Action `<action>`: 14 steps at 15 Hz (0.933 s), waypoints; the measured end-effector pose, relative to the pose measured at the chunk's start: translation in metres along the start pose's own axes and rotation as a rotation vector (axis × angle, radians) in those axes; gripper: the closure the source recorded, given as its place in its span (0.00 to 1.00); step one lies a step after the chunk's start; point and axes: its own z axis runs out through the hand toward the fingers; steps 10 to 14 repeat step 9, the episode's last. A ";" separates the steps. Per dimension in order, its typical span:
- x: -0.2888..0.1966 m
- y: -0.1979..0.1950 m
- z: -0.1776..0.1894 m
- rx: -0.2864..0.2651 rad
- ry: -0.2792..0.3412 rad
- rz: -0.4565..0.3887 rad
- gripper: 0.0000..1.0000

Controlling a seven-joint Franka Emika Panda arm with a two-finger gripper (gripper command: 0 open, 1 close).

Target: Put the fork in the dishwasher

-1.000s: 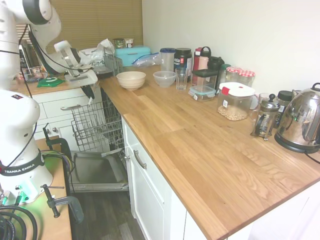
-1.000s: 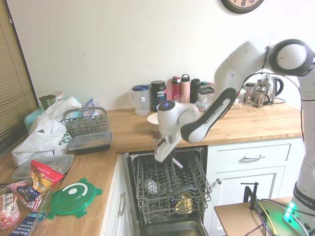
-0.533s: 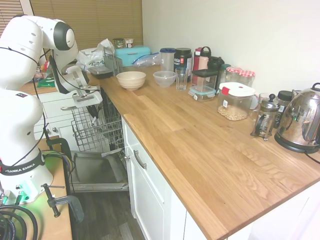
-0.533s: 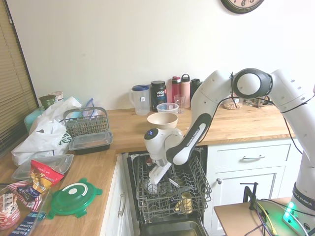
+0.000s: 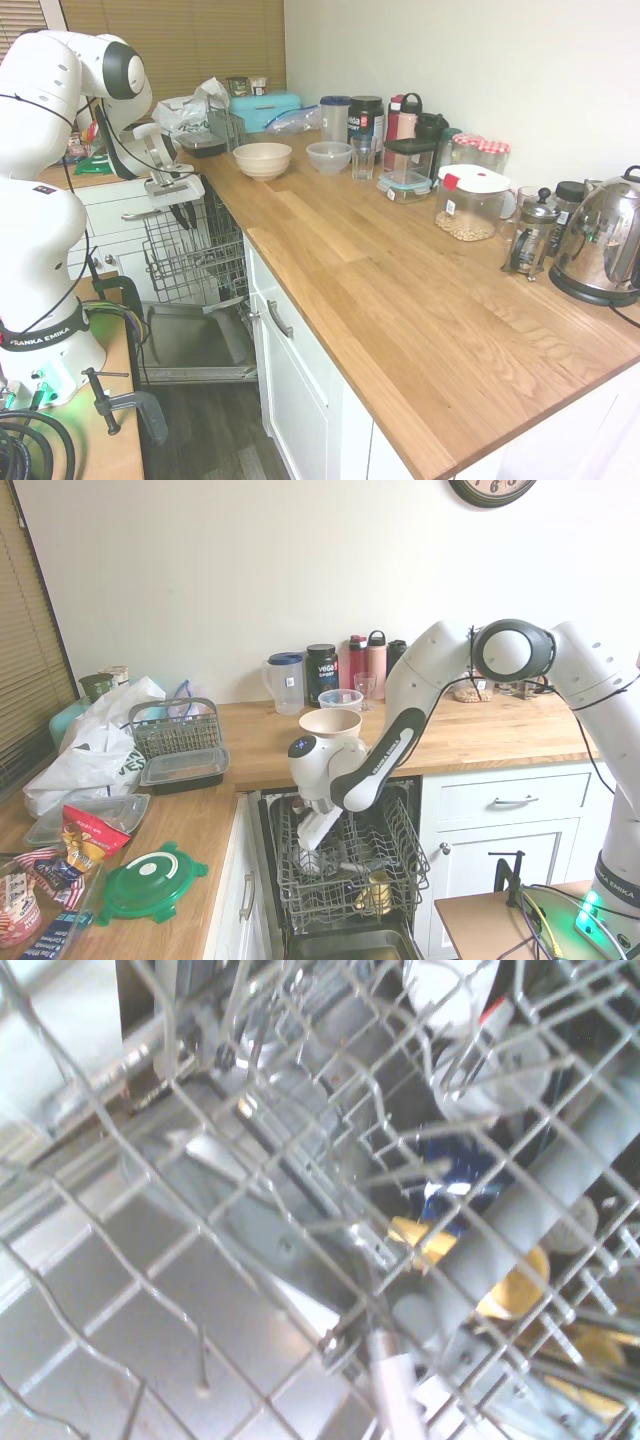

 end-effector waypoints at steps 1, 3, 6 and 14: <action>0.003 0.001 -0.016 0.016 0.016 0.002 0.00; 0.003 0.009 -0.063 0.055 0.060 -0.001 0.00; 0.000 0.041 -0.136 0.118 0.127 0.019 0.00; 0.017 0.098 -0.169 0.188 0.160 0.098 0.00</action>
